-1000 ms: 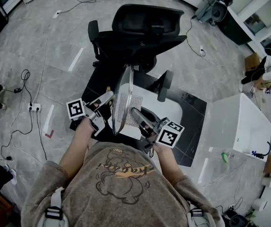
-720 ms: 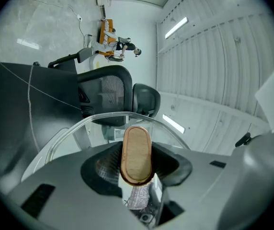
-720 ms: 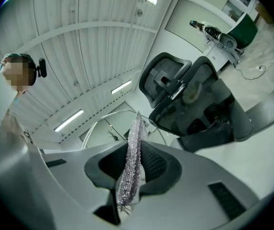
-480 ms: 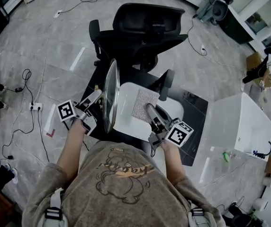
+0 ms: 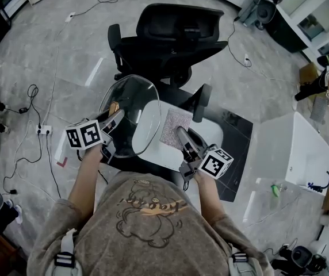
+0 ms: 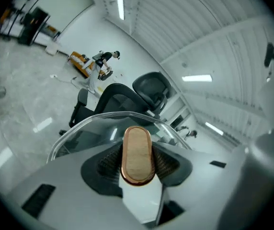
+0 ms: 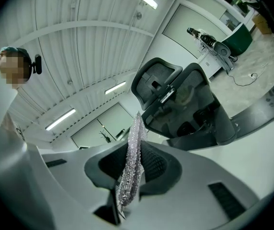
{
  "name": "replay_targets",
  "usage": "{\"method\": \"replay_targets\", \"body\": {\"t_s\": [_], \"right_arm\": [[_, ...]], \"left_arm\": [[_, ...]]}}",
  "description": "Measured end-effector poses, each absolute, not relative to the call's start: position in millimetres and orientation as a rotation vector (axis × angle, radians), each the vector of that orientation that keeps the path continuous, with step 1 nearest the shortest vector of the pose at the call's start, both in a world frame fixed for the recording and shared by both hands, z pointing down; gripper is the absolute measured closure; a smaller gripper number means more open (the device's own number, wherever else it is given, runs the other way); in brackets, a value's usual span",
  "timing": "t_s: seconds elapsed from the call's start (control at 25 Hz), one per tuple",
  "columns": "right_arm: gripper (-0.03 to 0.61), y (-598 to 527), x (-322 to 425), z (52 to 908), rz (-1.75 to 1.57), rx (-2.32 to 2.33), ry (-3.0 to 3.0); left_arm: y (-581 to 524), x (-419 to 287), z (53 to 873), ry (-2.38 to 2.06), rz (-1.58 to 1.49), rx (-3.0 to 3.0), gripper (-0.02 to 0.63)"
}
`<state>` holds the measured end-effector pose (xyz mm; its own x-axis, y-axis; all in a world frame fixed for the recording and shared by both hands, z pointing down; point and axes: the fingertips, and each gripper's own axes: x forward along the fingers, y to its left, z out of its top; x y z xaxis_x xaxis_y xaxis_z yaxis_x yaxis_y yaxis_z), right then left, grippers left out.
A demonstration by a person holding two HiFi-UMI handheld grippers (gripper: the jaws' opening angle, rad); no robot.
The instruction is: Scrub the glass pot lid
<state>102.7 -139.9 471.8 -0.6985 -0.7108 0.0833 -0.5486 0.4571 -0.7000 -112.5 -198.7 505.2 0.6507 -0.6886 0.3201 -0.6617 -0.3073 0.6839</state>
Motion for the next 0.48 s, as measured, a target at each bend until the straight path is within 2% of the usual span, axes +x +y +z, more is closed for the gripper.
{"method": "replay_targets", "body": {"t_s": [0.2,0.48], "right_arm": [[0.491,-140,106,476,-1.078,-1.117,2.476],[0.491,-139,104,477,-1.091,-1.111,2.479]], "left_arm": [[-200,-115,521,-1.254,0.353,2.144,0.436],[-209,-112,541,-1.291,0.508,2.169,0.434]]}}
